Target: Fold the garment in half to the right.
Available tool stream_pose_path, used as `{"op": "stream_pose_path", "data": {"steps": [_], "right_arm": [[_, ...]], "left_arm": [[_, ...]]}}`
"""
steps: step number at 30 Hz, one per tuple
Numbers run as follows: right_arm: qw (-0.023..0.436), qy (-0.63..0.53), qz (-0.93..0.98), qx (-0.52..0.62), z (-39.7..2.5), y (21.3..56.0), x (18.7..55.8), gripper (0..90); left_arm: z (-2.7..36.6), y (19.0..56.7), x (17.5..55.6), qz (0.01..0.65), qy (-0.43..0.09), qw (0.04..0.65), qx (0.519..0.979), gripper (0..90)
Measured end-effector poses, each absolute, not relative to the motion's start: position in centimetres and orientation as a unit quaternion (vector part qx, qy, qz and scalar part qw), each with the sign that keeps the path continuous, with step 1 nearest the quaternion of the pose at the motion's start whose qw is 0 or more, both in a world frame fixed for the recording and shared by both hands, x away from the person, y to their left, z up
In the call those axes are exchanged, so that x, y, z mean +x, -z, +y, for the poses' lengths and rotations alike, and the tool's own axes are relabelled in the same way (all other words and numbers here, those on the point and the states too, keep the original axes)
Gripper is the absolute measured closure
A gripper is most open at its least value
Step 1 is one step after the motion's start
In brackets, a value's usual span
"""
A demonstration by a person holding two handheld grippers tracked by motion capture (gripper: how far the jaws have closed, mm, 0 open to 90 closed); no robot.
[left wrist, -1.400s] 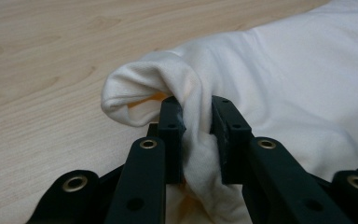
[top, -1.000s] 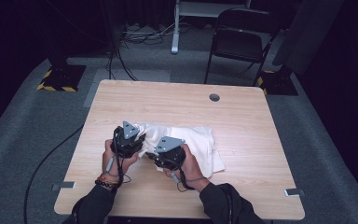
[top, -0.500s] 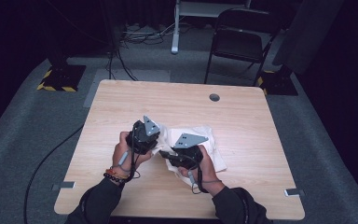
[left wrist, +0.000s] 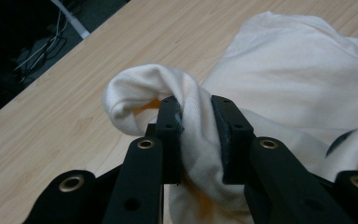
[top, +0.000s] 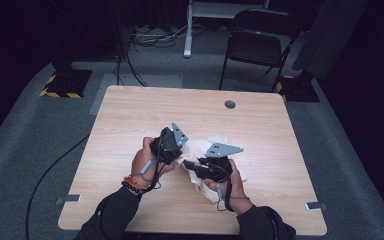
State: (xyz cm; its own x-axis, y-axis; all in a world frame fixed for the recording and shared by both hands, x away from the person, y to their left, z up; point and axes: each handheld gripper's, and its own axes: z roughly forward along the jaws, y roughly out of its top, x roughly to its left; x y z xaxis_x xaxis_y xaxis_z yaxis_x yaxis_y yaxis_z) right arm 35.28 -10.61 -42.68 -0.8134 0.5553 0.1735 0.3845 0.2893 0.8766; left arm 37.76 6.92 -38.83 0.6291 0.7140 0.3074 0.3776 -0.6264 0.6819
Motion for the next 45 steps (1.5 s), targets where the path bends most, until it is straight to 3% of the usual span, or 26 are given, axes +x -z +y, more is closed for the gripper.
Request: {"op": "stream_pose_path", "data": {"steps": [14,19,27,32,45], "right_arm": [[0.035,-0.551,0.714,0.431,-17.1,44.3,35.3,76.7],[0.034,-0.547,0.698,0.46,-18.9,45.3,35.6,76.7],[0.053,-0.534,0.694,0.48,-20.4,46.4,35.7,76.7],[0.065,-0.531,0.679,0.502,-21.5,47.1,35.8,76.6],[0.086,-0.507,0.671,0.533,-23.3,48.8,35.5,73.9]], "left_arm": [[1.2,39.8,40.2,0.288,-0.252,0.302,0.873,71.1],[0.6,40.2,40.6,0.293,-0.247,0.334,0.861,53.5],[3.1,40.4,40.3,0.299,-0.189,0.392,0.849,25.8],[5.4,40.8,38.9,0.263,-0.162,0.416,0.855,16.1],[12.2,43.4,34.7,0.263,-0.176,0.401,0.86,9.8]]}}
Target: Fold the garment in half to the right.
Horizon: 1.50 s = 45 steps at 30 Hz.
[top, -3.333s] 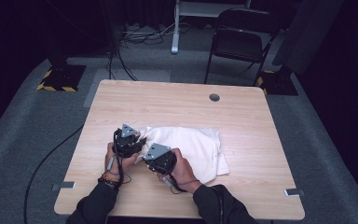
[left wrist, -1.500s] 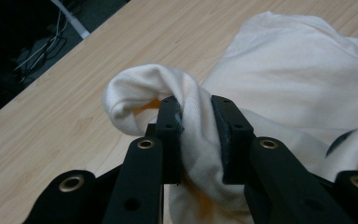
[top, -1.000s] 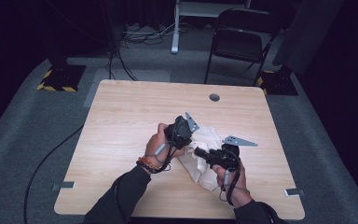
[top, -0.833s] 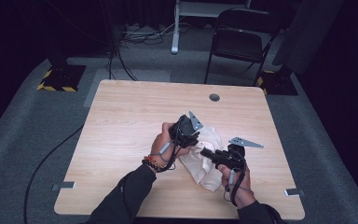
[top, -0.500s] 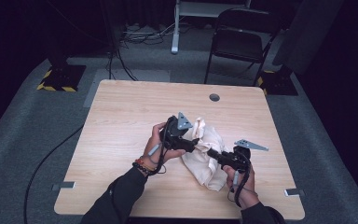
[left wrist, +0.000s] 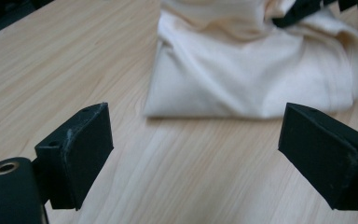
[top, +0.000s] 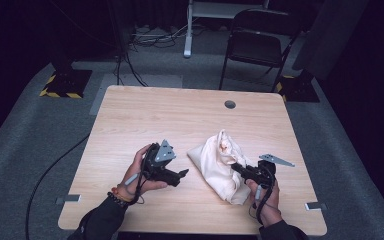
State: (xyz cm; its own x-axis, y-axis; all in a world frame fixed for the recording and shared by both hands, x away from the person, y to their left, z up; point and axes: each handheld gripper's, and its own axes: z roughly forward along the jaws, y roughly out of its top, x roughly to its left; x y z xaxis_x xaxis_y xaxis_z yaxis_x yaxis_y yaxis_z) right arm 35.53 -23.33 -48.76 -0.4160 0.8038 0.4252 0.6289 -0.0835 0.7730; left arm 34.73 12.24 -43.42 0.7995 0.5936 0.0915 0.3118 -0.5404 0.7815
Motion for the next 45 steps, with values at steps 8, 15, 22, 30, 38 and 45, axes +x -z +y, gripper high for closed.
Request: {"op": "stream_pose_path", "data": {"steps": [8,15,22,30,38,45], "right_arm": [[0.085,-0.503,0.642,0.572,-24.8,49.5,35.6,68.6],[0.106,-0.477,0.645,0.588,-25.6,49.9,35.6,65.8],[0.139,-0.44,0.66,0.593,-26.3,50.5,35.5,57.7],[0.143,-0.426,0.673,0.588,-26.8,50.9,35.6,57.3],[0.152,-0.418,0.69,0.571,-27.0,50.8,35.6,44.7],[0.174,-0.414,0.726,0.521,-28.2,50.2,35.5,27.8]], "left_arm": [[16.1,46.4,32.8,0.266,-0.177,0.369,0.873,9.6],[18.1,48.2,31.7,0.282,-0.167,0.35,0.877,9.6],[18.8,49.2,31.1,0.282,-0.165,0.342,0.881,9.6],[19.5,50.1,30.7,0.284,-0.156,0.345,0.881,9.5],[20.2,51.1,30.4,0.288,-0.145,0.339,0.884,9.1],[20.5,51.5,30.4,0.297,-0.125,0.356,0.877,8.5]]}}
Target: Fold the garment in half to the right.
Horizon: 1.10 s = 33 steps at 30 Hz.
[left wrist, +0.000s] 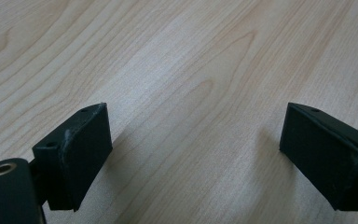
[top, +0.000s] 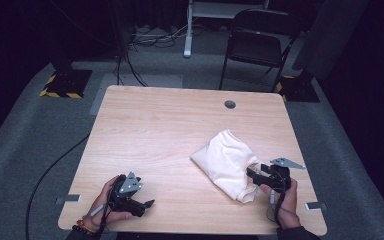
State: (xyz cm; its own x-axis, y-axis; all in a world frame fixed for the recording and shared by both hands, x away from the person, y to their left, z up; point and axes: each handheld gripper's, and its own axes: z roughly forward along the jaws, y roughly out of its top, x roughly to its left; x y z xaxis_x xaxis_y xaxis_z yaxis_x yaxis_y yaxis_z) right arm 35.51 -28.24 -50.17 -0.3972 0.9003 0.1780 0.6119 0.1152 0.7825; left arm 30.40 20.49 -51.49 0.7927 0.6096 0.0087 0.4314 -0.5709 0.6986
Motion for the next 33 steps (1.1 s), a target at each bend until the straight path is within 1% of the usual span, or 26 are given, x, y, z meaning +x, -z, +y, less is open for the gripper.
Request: {"op": "stream_pose_path", "data": {"steps": [4,7,10,12,16,17,23,26,33], "right_arm": [[0.216,-0.388,0.761,0.473,-28.9,49.6,35.2,19.0],[0.234,-0.372,0.793,0.422,-29.1,49.0,34.9,12.5],[0.247,-0.37,0.814,0.373,-29.3,48.1,34.3,9.2],[0.254,-0.376,0.82,0.348,-29.5,47.5,33.9,8.9],[0.255,-0.397,0.829,0.3,-28.9,46.5,33.7,8.9],[0.249,-0.403,0.833,0.285,-28.4,46.4,33.8,9.0],[0.227,-0.395,0.863,0.221,-25.3,47.0,35.2,9.3],[0.207,-0.39,0.87,0.219,-24.5,47.8,36.2,9.0],[0.185,-0.378,0.878,0.23,-23.7,49.3,37.9,7.2]], "left_arm": [[20.5,51.5,30.4,0.297,-0.123,0.356,0.878,7.5],[20.5,51.5,30.4,0.297,-0.123,0.356,0.878,7.4],[20.5,51.5,30.5,0.296,-0.123,0.356,0.878,7.3],[20.5,51.5,30.5,0.296,-0.123,0.355,0.878,7.2],[20.5,51.5,30.5,0.295,-0.122,0.355,0.879,7.0],[20.5,51.5,30.5,0.294,-0.122,0.355,0.879,6.9],[20.5,51.5,30.5,0.294,-0.122,0.355,0.879,6.9],[20.5,51.5,30.5,0.294,-0.122,0.355,0.879,6.9],[20.5,51.5,30.5,0.293,-0.122,0.355,0.879,6.9]]}}
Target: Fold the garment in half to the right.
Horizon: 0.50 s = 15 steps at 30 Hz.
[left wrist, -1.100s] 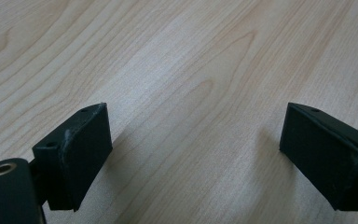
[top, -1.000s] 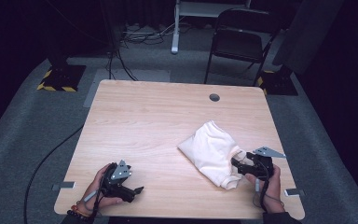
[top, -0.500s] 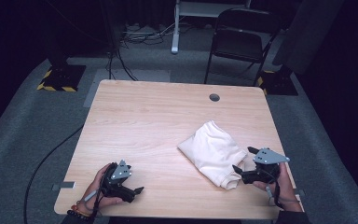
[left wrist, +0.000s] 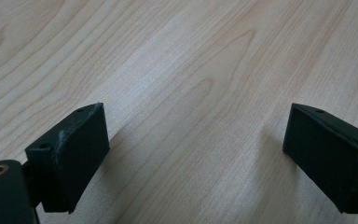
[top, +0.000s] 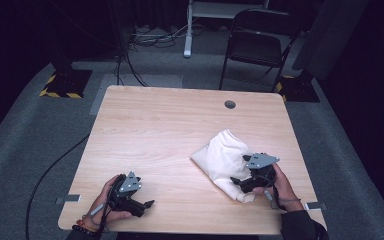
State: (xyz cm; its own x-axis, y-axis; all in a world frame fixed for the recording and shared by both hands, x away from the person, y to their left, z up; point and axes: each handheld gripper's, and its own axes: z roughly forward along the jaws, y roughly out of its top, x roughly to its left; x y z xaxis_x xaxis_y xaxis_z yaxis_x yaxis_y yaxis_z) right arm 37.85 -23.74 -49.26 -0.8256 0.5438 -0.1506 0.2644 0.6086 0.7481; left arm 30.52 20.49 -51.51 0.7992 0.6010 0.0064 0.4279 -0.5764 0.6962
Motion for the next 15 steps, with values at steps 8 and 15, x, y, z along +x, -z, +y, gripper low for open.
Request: {"op": "stream_pose_path", "data": {"steps": [8,15], "right_arm": [[0.15,-0.366,0.884,0.25,-23.5,50.6,38.8,6.7],[0.143,-0.374,0.875,0.272,-23.8,50.9,38.8,6.7]], "left_arm": [[20.5,51.5,30.5,0.291,-0.121,0.356,0.88,6.9],[20.5,51.5,30.5,0.29,-0.121,0.356,0.88,6.9]]}}
